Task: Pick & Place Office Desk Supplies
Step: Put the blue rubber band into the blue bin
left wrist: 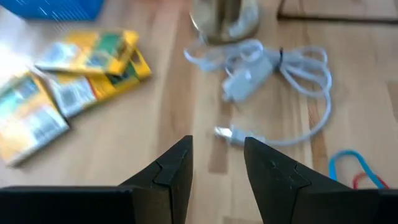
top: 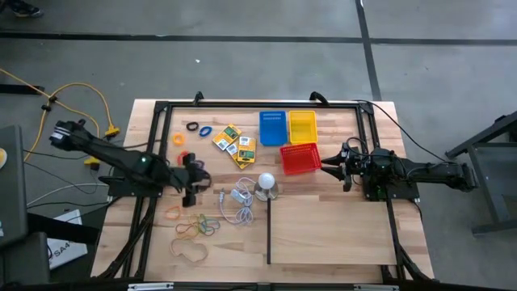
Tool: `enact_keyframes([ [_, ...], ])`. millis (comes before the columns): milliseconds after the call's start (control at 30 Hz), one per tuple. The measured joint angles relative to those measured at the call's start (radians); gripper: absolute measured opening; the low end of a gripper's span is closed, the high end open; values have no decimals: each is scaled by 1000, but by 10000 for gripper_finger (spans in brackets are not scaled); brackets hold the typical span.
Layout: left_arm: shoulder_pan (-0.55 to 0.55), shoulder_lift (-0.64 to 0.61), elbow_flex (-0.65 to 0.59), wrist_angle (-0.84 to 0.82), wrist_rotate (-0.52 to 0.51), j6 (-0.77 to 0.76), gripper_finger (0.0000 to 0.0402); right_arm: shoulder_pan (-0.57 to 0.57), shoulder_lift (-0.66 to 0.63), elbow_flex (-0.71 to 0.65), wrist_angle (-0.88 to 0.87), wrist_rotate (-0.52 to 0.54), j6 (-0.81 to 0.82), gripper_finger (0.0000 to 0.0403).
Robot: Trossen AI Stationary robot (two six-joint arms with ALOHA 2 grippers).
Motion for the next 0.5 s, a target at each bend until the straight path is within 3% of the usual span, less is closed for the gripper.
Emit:
enact_keyframes([
  [200,-88,124,0,34,1,-149,138,0,0,0,0,0,0,130],
  [500,-206,198,1,75,10,-325,138,0,0,0,0,0,0,130],
])
